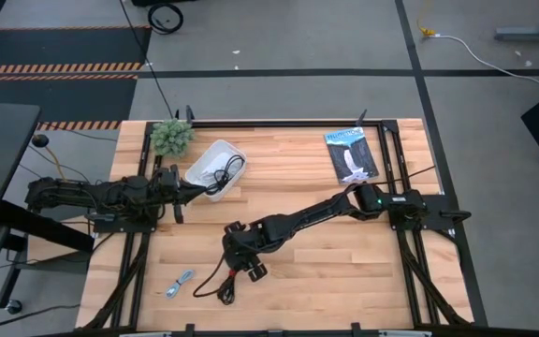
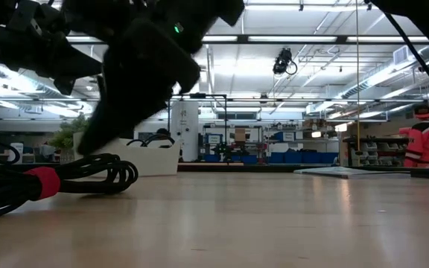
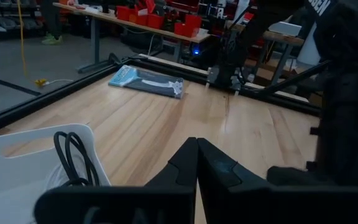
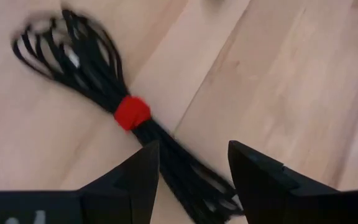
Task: Pick and place USB-C Cables
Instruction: Put the black charger cable into the white bin
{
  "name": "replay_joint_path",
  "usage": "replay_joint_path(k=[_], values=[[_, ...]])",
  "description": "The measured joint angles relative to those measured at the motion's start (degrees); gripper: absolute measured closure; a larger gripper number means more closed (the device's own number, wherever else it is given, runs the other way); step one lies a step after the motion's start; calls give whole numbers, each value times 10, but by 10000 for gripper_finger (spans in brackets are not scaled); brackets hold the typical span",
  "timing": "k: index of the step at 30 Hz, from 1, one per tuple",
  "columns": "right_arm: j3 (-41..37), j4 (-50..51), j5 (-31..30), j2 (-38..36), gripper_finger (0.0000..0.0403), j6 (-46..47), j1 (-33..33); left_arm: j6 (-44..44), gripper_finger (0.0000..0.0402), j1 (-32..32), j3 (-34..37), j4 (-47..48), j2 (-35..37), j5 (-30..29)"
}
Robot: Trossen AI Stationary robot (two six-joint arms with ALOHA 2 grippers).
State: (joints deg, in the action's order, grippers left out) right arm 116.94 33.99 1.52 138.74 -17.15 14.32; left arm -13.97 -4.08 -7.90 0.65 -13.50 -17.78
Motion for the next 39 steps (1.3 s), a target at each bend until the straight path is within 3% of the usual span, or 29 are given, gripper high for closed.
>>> replay_joint_path(k=[10,22,24,34,39], values=[[-38,-18,-7,0,221,-4,-2,0,390,0,0,0,0,0],[-38,-16,-16,-4,374,-4,-2,0,390,0,1,0,0,0],[-38,-12,-24,-13,385,-4,-2,0,390,0,1,0,0,0],[-37,39,-157,-97,383,-51,-10,0,390,0,1,0,0,0],[-37,99,-327,-108,378,-134,-23,0,390,0,1,0,0,0]])
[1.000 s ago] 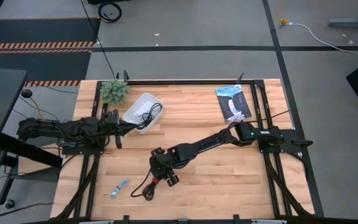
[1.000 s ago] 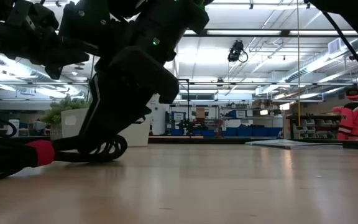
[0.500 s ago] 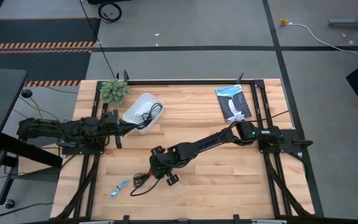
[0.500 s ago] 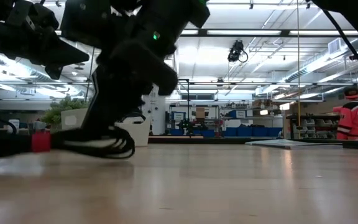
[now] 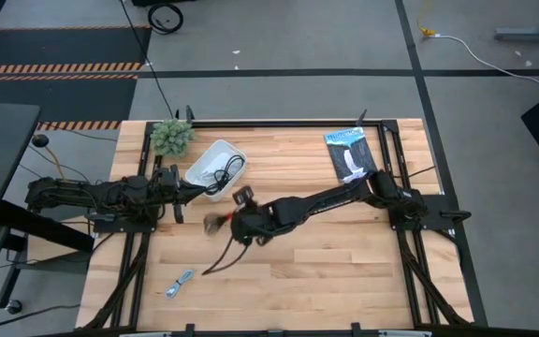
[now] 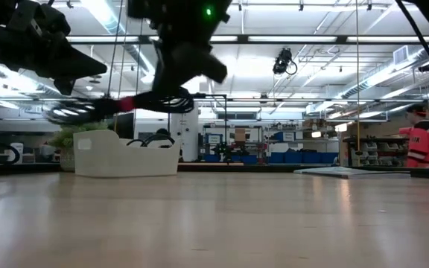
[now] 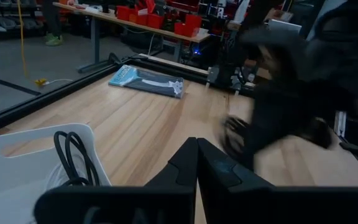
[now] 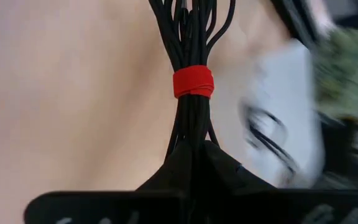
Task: Pick and place USB-C Cables
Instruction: Put the black charger cable into the white bin
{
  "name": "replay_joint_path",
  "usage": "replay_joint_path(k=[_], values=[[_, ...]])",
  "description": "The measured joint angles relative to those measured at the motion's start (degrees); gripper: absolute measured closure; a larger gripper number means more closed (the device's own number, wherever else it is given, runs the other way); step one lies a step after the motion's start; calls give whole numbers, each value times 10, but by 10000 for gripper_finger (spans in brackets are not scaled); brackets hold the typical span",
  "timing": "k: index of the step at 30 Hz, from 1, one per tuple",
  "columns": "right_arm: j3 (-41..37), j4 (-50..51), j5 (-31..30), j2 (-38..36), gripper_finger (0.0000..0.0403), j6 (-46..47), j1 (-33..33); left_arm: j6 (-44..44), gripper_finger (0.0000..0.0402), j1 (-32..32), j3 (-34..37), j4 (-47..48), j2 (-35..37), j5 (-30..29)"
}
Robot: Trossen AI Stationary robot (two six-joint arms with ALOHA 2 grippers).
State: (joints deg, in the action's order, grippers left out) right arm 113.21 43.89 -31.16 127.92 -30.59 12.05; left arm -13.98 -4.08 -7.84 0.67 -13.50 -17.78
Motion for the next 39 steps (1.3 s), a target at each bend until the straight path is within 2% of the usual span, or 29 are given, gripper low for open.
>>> replay_joint_path(k=[5,9,15,20,28,33,39], values=[[0,18,-122,-1,376,-38,-29,0,390,0,0,0,0,0],[0,14,-137,-9,378,-60,-52,0,390,0,0,0,0,0],[0,-37,-110,-13,377,-183,-86,0,390,0,0,0,0,0],[-15,-125,-73,-13,384,-317,-128,0,390,0,0,0,0,0],[-31,-229,60,2,371,-471,-179,0,390,0,0,0,0,0],[-31,-259,105,25,355,-474,-206,0,390,0,0,2,0,0],[-31,-274,139,35,307,-458,-215,0,390,0,0,-2,-2,-1]])
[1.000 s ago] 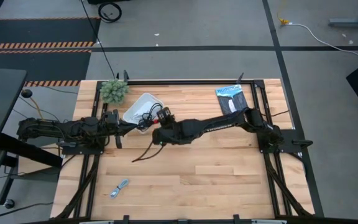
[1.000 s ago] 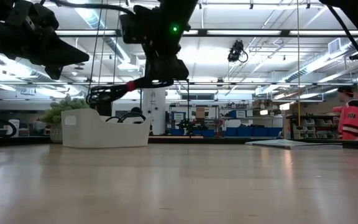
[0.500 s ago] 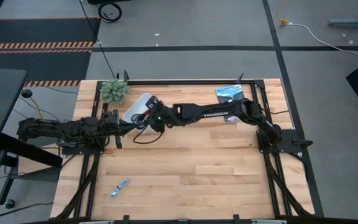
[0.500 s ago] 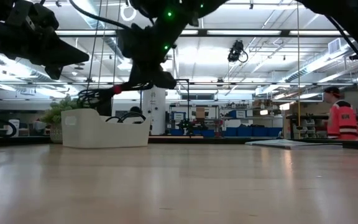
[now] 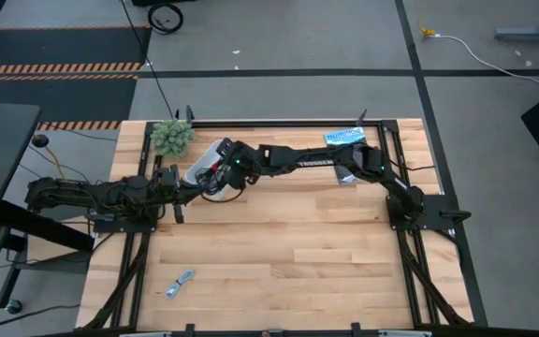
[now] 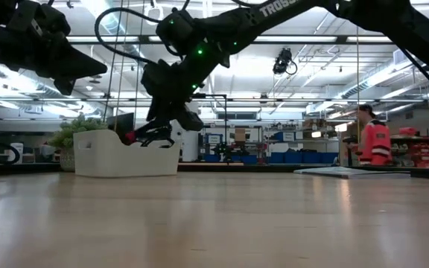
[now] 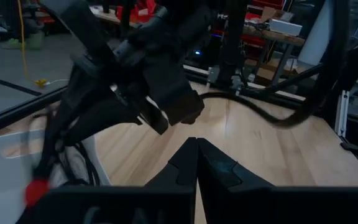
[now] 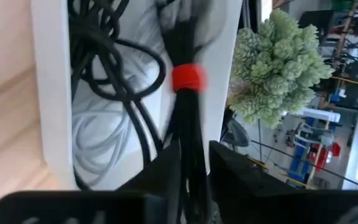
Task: Pick and place USB-C Cables
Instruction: Put the black charger cable into the white bin, then put the blue charger cable into the white bin
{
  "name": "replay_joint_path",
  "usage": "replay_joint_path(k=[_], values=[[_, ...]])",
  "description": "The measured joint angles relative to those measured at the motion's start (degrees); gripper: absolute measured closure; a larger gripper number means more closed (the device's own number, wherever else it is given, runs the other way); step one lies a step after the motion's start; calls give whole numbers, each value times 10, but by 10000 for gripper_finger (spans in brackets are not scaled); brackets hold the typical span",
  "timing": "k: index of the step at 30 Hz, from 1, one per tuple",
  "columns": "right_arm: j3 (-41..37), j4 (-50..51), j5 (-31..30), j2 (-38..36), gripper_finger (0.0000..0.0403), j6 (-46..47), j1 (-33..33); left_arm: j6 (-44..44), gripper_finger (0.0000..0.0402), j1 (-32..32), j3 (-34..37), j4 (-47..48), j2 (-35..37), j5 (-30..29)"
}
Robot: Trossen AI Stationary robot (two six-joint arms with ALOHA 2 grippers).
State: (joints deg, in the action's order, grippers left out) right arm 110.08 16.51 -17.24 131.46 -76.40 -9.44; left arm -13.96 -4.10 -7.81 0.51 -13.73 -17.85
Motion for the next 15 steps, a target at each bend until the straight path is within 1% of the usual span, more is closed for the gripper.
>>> replay_joint_path(k=[3,7,11,15], values=[[0,-14,8,0,277,27,3,0,390,0,0,2,-2,0],[0,-40,-4,0,245,77,11,0,390,0,0,2,-1,1],[0,-43,-64,0,228,157,29,0,390,0,0,2,-1,1],[0,-43,-158,0,225,249,62,0,390,0,0,2,-1,1]])
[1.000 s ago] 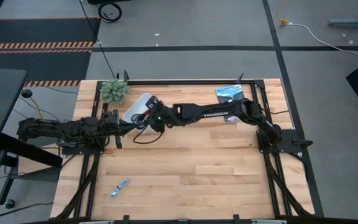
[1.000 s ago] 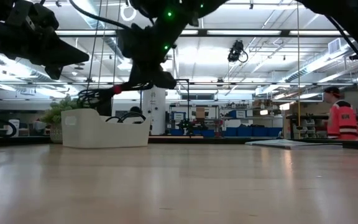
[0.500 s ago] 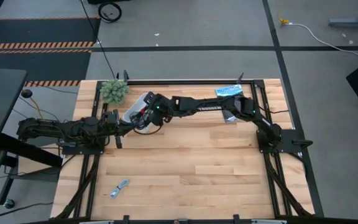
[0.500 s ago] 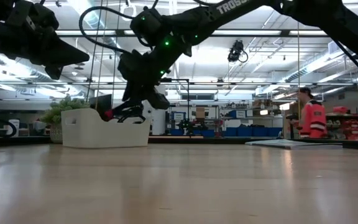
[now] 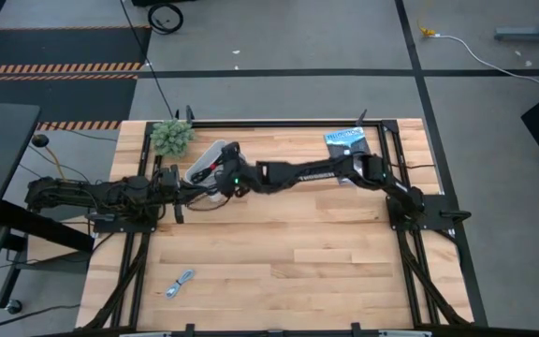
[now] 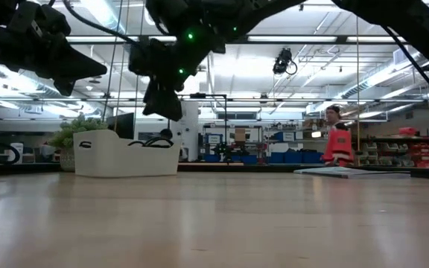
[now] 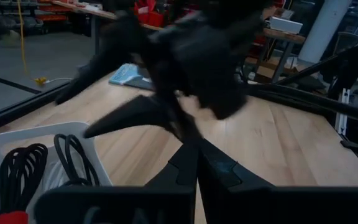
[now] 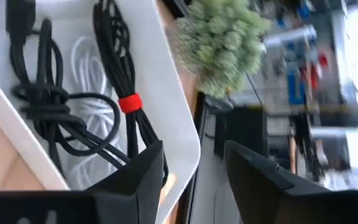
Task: Pick and place USB-C Cables
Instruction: Put the blue charger cable into the white bin
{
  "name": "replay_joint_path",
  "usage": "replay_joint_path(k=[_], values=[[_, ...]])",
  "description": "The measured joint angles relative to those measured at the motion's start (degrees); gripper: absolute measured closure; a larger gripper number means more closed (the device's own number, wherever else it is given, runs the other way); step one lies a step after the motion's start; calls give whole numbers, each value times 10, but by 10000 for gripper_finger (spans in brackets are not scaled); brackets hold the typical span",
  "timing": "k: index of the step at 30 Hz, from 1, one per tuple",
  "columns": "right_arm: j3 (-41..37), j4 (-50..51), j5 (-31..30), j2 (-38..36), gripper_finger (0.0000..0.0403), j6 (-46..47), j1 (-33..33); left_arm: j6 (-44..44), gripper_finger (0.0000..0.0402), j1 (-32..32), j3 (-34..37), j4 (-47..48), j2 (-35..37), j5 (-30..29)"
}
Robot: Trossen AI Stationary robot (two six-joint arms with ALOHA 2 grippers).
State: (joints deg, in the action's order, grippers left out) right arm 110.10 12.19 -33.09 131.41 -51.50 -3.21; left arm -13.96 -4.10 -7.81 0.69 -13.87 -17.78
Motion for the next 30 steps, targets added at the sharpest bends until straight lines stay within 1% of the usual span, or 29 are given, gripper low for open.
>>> replay_joint_path(k=[6,9,11,13,14,15,19,22,25,28,30], values=[[0,4,-68,0,227,19,66,0,390,0,0,0,0,0],[0,17,-137,0,227,33,103,0,390,0,0,0,0,0],[0,33,-203,0,226,48,127,0,390,0,0,0,0,0],[0,73,-255,-1,227,71,150,0,390,0,0,0,0,0],[0,110,-259,-4,227,99,159,0,390,0,0,0,0,0],[0,151,-247,-9,229,138,168,0,390,0,0,0,0,0],[0,303,-114,-46,236,338,184,0,390,0,0,0,0,0],[0,374,-67,-69,241,422,187,0,390,0,0,0,0,0],[0,401,-44,-88,243,440,189,0,390,0,0,0,0,0],[-2,401,-27,-108,243,423,192,0,390,0,0,0,0,0],[-19,388,-17,-125,243,406,192,0,390,0,0,0,0,0]])
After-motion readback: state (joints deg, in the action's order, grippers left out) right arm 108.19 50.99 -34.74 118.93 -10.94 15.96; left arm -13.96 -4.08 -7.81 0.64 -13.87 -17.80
